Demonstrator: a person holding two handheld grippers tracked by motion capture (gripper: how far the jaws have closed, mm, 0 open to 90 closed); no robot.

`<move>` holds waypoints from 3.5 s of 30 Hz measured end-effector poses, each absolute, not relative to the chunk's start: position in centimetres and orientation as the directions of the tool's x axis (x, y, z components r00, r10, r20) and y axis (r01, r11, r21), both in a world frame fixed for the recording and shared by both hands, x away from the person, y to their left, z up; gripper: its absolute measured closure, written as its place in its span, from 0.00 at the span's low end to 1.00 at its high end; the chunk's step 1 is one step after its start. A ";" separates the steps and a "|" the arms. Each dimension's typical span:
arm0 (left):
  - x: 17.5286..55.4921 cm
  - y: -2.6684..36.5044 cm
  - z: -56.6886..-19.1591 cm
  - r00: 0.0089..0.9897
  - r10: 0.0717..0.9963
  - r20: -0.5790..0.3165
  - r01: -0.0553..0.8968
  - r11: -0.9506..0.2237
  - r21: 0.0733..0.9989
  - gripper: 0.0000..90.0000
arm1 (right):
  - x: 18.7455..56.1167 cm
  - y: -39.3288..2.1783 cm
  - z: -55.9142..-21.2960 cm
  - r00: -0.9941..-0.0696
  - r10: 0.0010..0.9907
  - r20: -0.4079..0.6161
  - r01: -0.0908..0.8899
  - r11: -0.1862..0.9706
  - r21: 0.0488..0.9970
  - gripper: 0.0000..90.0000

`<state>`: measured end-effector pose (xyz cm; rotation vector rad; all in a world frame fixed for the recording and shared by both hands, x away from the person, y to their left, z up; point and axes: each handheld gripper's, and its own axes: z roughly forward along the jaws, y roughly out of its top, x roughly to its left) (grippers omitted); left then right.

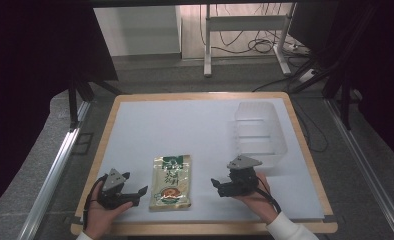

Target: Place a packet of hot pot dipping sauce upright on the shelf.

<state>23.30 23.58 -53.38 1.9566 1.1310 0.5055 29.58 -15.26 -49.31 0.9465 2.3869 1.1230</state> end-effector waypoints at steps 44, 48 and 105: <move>23.0 23.7 -53.0 0.519 0.853 -0.054 0.523 -0.267 0.809 0.19 | 30.7 -14.0 -44.7 -0.806 0.591 0.030 0.366 0.457 0.811 0.21; 23.1 23.8 -53.2 0.516 0.855 -0.055 0.529 -0.268 0.806 0.19 | 31.3 -14.0 -43.9 -0.800 0.599 0.021 0.362 0.455 0.813 0.21; 23.1 23.6 -53.3 0.527 0.848 -0.051 0.531 -0.282 0.799 0.19 | 37.9 -5.6 -44.4 -0.851 0.517 0.089 0.408 0.545 0.732 0.26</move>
